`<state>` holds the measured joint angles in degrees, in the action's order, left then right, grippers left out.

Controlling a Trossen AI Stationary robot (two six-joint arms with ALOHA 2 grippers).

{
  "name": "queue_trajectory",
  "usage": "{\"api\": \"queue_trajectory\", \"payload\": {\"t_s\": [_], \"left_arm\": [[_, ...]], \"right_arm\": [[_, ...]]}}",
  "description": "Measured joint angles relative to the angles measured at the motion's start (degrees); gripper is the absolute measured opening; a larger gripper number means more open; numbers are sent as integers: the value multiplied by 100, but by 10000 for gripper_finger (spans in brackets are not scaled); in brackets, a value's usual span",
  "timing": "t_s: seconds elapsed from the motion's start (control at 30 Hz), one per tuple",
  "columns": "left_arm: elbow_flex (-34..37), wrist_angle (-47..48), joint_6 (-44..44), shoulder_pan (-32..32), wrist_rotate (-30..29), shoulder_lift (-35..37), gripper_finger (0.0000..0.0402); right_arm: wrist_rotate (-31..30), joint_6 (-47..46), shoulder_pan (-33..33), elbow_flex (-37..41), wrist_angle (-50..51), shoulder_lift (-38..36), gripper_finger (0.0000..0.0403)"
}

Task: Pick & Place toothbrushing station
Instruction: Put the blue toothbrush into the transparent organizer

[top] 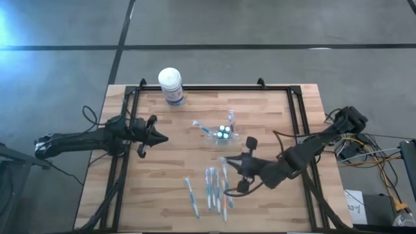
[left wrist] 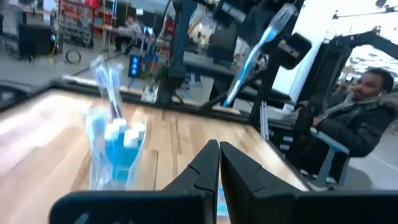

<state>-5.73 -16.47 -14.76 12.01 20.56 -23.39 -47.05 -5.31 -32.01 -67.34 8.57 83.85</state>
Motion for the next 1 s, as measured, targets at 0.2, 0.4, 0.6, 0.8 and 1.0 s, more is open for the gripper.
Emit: {"api": "queue_trajectory", "payload": {"t_s": [0.2,0.4,0.6,0.8,1.0], "left_arm": [[421,-256,-219,-24,-1,-141,10],[519,-604,-162,-323,-199,-200,18],[376,-799,-66,-668,-903,-346,57],[150,-1348,281,-1109,-880,-709,118],[-119,-1928,620,-1632,-1131,-1208,186]], "right_arm": [[505,1470,374,1399,-3344,26,18],[1451,1488,957,2231,-4925,196,18],[2211,1498,1396,2293,-5321,251,18],[3029,1721,1676,2260,-5772,251,18],[3263,1597,1805,2257,-5929,251,19]]}}
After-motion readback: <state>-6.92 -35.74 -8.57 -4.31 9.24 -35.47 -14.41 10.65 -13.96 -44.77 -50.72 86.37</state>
